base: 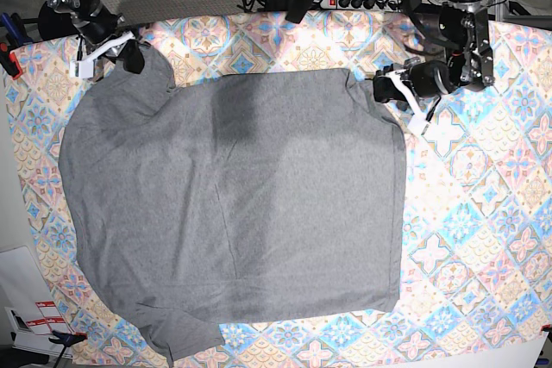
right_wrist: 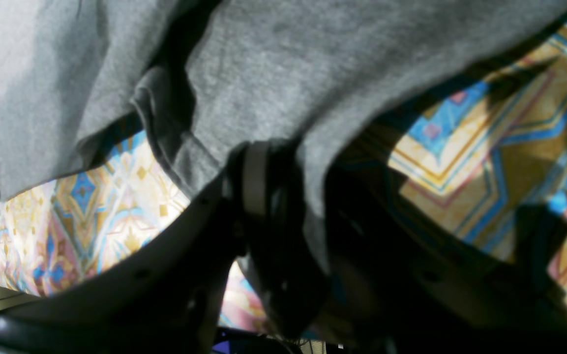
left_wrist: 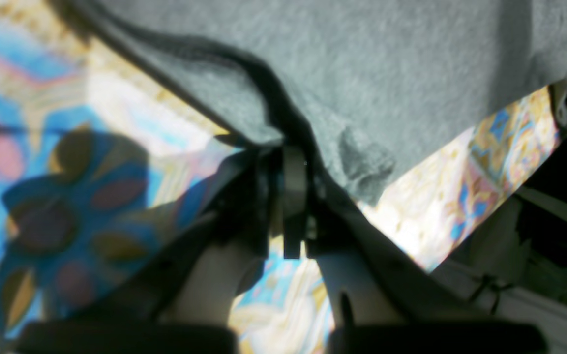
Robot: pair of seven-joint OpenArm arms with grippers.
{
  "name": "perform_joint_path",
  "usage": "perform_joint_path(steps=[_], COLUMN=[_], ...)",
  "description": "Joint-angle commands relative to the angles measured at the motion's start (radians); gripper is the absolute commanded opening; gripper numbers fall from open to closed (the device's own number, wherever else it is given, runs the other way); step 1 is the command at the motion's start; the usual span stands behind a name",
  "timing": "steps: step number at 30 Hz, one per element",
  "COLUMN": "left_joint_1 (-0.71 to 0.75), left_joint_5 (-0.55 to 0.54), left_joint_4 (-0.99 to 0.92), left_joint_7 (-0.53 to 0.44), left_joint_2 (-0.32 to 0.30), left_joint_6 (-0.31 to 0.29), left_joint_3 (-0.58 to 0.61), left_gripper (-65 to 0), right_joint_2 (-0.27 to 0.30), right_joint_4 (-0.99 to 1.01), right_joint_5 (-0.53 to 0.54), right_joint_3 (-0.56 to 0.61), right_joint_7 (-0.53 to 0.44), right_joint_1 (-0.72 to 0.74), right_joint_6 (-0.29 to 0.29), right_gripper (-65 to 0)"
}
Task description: Fold the T-shirt properly
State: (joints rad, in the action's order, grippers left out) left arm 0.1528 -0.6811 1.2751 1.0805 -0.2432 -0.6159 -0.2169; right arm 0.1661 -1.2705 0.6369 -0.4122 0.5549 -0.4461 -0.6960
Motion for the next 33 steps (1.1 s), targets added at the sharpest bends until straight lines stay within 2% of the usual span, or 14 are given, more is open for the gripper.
perform_joint_path(steps=[1, 3, 6, 9, 11, 13, 16, 22, 24, 33], left_joint_1=[-0.002, -0.017, -0.023, -0.022, -0.015, 0.0, 0.018, 0.06, 0.072, 0.115], left_joint_5=[0.019, 0.014, 0.016, 0.016, 0.014, 0.014, 0.018, 0.013, 0.013, 0.011], left_joint_4=[0.004, 0.005, 0.005, 0.005, 0.005, 0.005, 0.005, 0.008, 0.01, 0.01], left_joint_7=[0.022, 0.022, 0.022, 0.02, -0.006, -0.053, -0.07, -0.076, -0.078, -0.171], left_joint_2=[-0.002, -0.002, -0.002, -0.002, -0.002, -0.003, -0.005, -0.009, -0.028, -0.074], left_joint_6=[0.001, 0.001, 0.001, 0.001, -0.003, -0.039, -0.074, -0.077, -0.078, -0.082], left_joint_3=[0.009, 0.05, 0.089, 0.093, 0.099, 0.123, 0.127, 0.123, 0.123, 0.121], left_gripper=[-62.6, -65.0, -65.0, -65.0, -65.0, -65.0, -65.0, -65.0, -65.0, -65.0], right_joint_2=[-0.001, -0.001, 0.0, 0.011, 0.013, 0.013, 0.013, 0.005, 0.005, 0.003], right_joint_4=[0.001, 0.001, 0.001, 0.001, 0.001, 0.001, 0.001, -0.061, -0.102, -0.2], right_joint_5=[-0.036, -0.036, -0.036, -0.036, -0.036, -0.036, -0.059, -0.177, -0.206, -0.219], right_joint_3=[0.008, 0.008, 0.008, 0.009, 0.009, 0.009, 0.009, 0.003, 0.003, 0.0], right_joint_7=[0.061, 0.061, 0.061, 0.061, 0.061, 0.061, 0.061, 0.058, 0.057, 0.054], right_joint_1=[-0.013, -0.013, -0.013, -0.013, -0.013, -0.015, -0.015, -0.016, -0.038, -0.064], right_joint_6=[-0.002, -0.002, -0.002, -0.002, -0.002, -0.002, -0.002, -0.002, -0.002, -0.002], right_gripper=[-53.3, -54.2, -59.0, -60.8, -60.8, -60.8, -60.8, -60.8, -60.8, -60.8])
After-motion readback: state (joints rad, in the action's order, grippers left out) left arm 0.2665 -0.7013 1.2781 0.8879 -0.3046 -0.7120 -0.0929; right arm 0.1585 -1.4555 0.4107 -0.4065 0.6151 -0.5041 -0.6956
